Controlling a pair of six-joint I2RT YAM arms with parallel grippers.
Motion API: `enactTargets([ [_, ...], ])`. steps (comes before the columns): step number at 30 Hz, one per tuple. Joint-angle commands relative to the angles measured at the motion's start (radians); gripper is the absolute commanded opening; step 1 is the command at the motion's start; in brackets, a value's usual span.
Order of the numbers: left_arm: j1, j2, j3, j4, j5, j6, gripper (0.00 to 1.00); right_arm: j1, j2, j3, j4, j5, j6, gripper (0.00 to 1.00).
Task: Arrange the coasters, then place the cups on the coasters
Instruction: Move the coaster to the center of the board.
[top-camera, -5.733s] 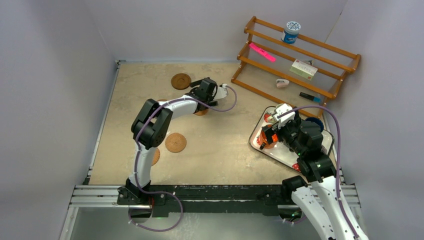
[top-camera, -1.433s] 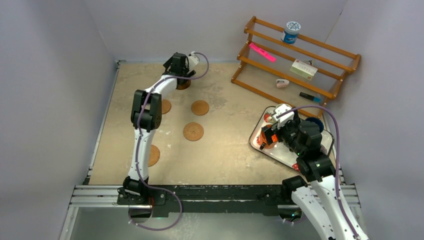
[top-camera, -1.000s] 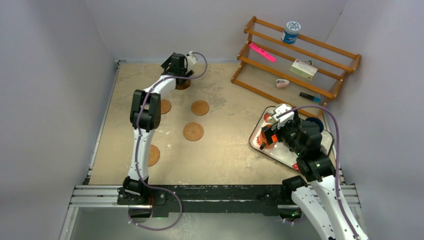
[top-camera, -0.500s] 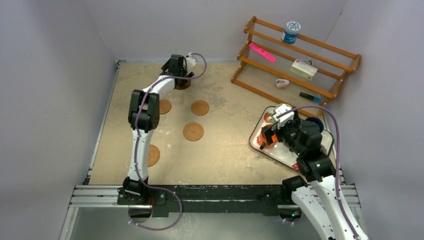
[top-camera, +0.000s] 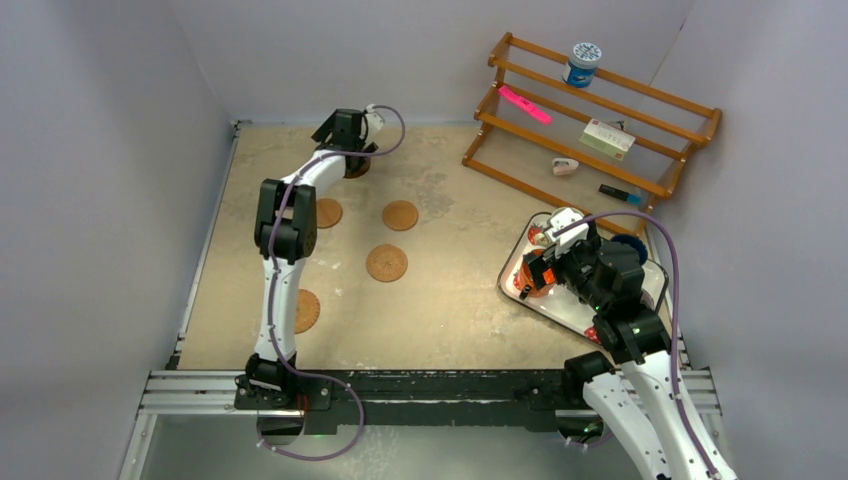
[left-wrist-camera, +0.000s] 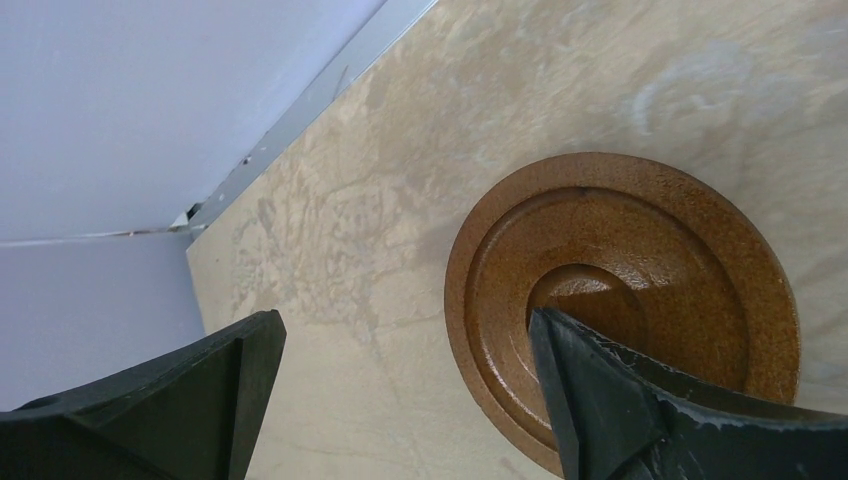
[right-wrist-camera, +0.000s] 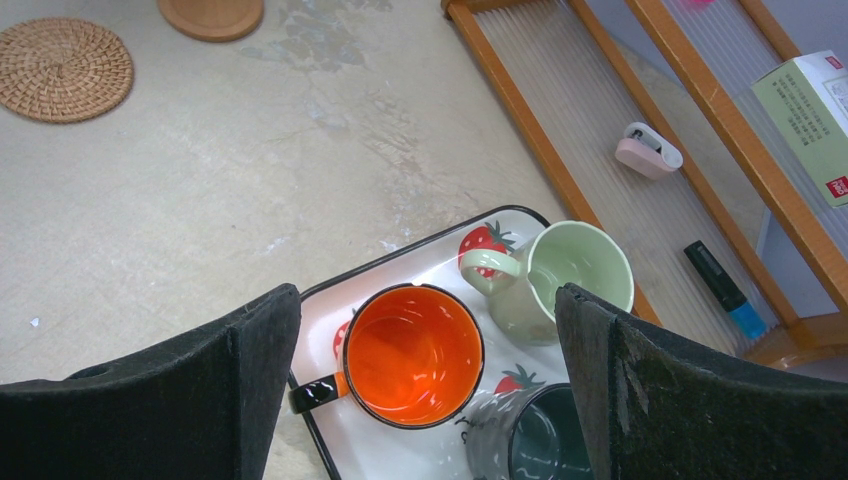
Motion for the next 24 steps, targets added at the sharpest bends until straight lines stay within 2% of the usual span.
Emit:
enactTargets([
  [1,0.031,0.043,0.05,-0.011,-0.078,0.02,1.0,0.004,-0.006,-0.003,0.021,-0.013,-0.009,0.99],
  [6,0.039,0.058,0.075,0.003,-0.092,0.025,1.0,0.004,-0.009,-0.001,0.02,-0.014,-0.01,0.99],
  [9,0.038,0.038,0.081,0.009,-0.052,0.004,1.0,0.004,-0.006,-0.001,0.02,-0.014,-0.01,0.99],
  [15,0.037,-0.117,0.063,-0.015,0.038,-0.064,1.0,0.004,-0.006,-0.003,0.022,-0.009,-0.01,0.99],
  [21,0.041,-0.36,-0.157,0.062,0.048,-0.047,1.0,0.005,-0.005,-0.002,0.022,-0.012,-0.011,0.99],
  [24,0.041,-0.453,-0.288,0.046,0.062,-0.026,1.0,0.004,-0.008,-0.001,0.022,-0.016,-0.011,0.99],
])
